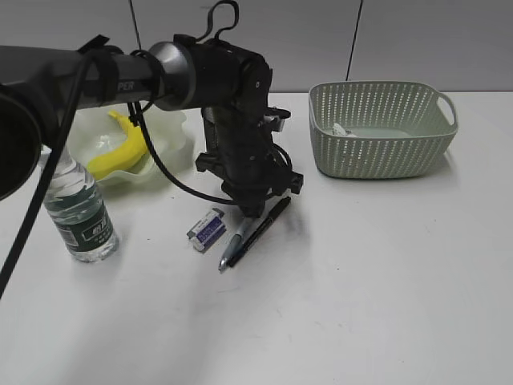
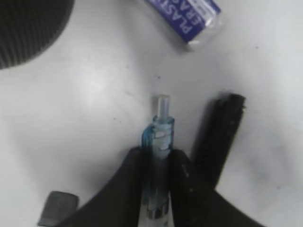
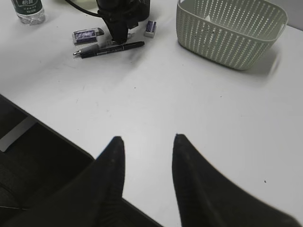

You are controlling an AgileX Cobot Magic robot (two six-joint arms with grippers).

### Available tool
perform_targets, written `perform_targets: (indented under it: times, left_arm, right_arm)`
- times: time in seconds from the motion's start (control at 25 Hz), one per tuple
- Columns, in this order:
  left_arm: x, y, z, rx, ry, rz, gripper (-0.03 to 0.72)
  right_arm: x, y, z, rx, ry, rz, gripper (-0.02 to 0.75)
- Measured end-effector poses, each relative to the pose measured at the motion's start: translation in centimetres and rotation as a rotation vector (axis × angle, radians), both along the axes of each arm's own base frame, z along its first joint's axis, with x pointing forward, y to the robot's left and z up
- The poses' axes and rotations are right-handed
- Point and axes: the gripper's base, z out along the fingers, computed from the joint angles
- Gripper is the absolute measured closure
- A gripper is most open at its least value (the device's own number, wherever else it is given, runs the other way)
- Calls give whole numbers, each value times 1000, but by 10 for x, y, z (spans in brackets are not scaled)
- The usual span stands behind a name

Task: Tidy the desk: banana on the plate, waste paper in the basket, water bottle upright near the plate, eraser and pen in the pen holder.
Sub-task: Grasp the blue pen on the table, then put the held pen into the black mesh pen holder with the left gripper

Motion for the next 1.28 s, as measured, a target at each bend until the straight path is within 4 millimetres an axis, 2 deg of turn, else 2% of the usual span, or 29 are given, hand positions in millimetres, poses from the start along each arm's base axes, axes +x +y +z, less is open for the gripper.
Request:
perform_targets:
  times: [0.32,0.48,0.68,1.0,1.12,1.28]
  left_arm:
    - [-7,-10,5,-113,87,123,563]
    - [-10,-10,17,-131,105,143,563]
    - [-11,-5,72,-216,11,143,563]
    - [-3,11,150,-340,-288,129,563]
    - [-4,12,174,-412,-376,128,563]
    - [-1,16,194,-432,-509,102,563]
  right_arm:
    - [0,0,0,-1,-1,-1,453]
    - [0,0,0,-1,-1,-1,453]
    - [0,0,0,-1,-1,-1,453]
    - [0,0,0,-1,-1,-1,453]
    - [0,0,0,-1,-1,-1,453]
    - [0,0,0,-1,-1,-1,453]
